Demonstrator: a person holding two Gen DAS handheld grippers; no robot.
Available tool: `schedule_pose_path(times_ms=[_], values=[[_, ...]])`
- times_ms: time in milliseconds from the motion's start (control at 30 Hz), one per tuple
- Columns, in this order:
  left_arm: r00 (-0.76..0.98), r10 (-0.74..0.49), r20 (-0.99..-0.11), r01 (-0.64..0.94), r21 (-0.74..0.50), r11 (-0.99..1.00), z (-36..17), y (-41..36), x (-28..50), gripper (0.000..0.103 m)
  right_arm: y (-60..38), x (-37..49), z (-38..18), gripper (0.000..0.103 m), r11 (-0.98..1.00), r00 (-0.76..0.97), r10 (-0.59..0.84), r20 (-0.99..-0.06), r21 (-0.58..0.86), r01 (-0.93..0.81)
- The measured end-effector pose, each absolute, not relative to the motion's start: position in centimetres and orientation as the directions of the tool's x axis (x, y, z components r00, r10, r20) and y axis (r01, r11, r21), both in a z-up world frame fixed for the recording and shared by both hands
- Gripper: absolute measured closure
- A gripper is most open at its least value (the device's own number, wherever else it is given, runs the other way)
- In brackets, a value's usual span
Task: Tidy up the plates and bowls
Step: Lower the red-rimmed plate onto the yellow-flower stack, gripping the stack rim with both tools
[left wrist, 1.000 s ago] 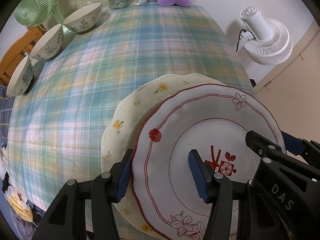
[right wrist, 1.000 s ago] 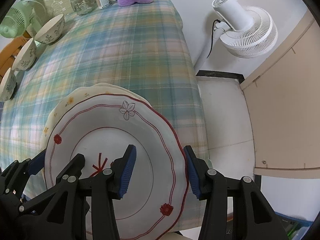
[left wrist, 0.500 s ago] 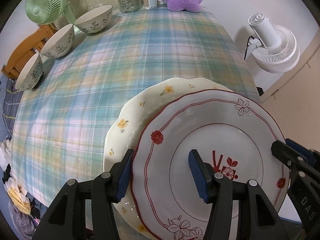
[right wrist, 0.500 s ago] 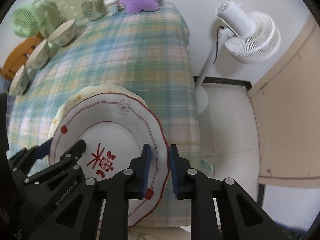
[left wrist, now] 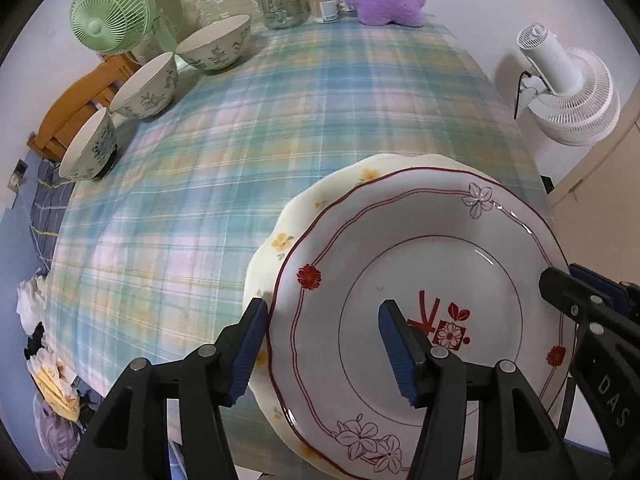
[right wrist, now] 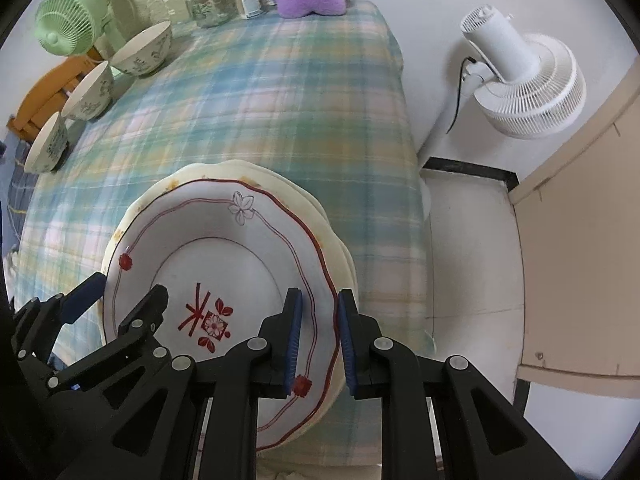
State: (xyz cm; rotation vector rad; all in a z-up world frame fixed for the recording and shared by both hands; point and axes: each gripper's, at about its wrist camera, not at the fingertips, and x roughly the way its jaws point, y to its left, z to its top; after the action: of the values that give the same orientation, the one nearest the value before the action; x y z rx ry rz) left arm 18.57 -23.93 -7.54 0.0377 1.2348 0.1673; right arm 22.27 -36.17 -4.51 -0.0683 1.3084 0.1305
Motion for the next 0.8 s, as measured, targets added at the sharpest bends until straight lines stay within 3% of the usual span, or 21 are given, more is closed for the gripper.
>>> schedule_pose_path(times_ms=[333,800], values=[[0.331,0.147,-0.932,-0.103,0.119,0.987,-7.6,-23.9,18.8,0.04,-35.8,23.6,-4.9,0.081,0.991,0.259,0.06,-0.964,0.026,-0.134],[0.319,0.068,-0.945,-0.058,0.052,0.997,-7.6,-23.8,18.5,0.022,-35.7,22.4,-5.1,0.078,0.991,0.292,0.036,-0.956,-0.003,-0.133]])
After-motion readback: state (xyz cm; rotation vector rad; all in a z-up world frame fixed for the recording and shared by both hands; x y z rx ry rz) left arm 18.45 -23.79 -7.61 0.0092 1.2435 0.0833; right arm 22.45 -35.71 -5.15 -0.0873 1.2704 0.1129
